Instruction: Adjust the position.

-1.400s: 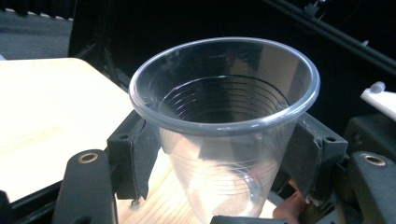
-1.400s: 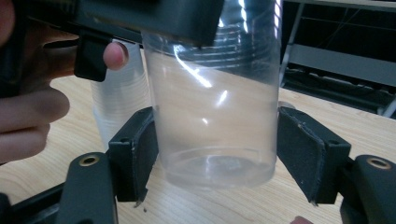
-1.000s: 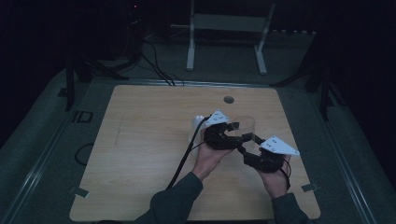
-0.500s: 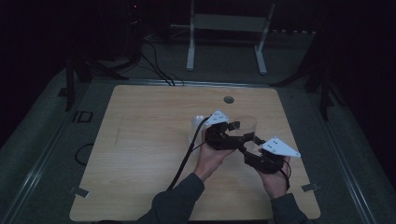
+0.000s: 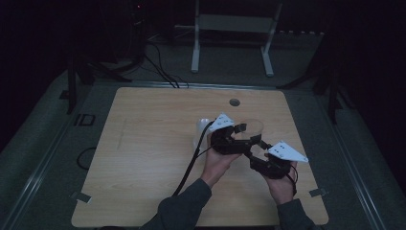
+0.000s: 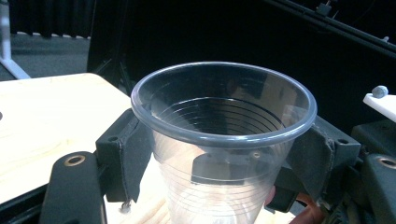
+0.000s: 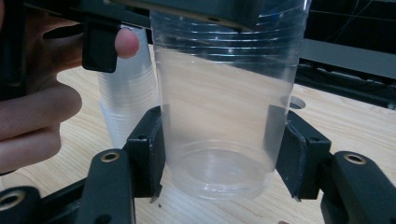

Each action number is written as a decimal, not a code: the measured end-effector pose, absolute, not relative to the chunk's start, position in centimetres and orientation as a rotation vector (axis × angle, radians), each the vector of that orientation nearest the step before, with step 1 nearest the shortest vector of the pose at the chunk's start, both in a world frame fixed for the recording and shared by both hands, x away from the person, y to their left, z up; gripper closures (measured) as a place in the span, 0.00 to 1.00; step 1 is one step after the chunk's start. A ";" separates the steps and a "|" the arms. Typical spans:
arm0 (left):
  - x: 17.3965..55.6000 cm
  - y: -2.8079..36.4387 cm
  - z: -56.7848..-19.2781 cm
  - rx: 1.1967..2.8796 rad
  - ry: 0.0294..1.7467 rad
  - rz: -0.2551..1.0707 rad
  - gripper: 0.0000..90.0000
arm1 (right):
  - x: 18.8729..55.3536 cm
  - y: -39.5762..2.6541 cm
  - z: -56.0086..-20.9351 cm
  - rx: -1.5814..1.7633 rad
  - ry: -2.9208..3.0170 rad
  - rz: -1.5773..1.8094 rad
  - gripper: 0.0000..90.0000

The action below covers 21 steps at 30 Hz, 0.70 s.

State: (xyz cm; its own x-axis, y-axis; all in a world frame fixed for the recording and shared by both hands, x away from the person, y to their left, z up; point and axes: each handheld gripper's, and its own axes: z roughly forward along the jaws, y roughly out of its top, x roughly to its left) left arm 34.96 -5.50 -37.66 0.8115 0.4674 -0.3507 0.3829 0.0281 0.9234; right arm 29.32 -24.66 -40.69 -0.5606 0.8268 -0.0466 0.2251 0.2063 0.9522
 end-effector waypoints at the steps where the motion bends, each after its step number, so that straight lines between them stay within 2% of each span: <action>1: 35.0 -5.5 -37.7 1.583 0.692 0.075 0.30 | 29.3 -24.7 -40.7 0.974 1.917 1.366 0.46; 6: 34.7 -5.6 -37.6 1.592 0.685 0.105 0.32 | 29.4 -24.7 -40.7 0.972 1.926 1.368 0.45; 11: 34.7 -5.7 -37.6 1.593 0.684 0.123 0.33 | 29.5 -24.7 -40.7 0.968 1.941 1.356 0.39; 21: 34.1 -6.0 -37.6 1.628 0.664 0.239 0.33 | 29.4 -25.1 -40.9 0.980 1.923 1.336 0.32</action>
State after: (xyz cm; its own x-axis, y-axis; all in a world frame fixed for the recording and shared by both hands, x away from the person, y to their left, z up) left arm 34.10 -6.00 -37.61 0.8098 0.5449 -0.2175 0.2807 -0.0343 0.9592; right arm 29.35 -25.13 -40.87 -0.5516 0.8320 -0.0590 0.2346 0.2227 0.9462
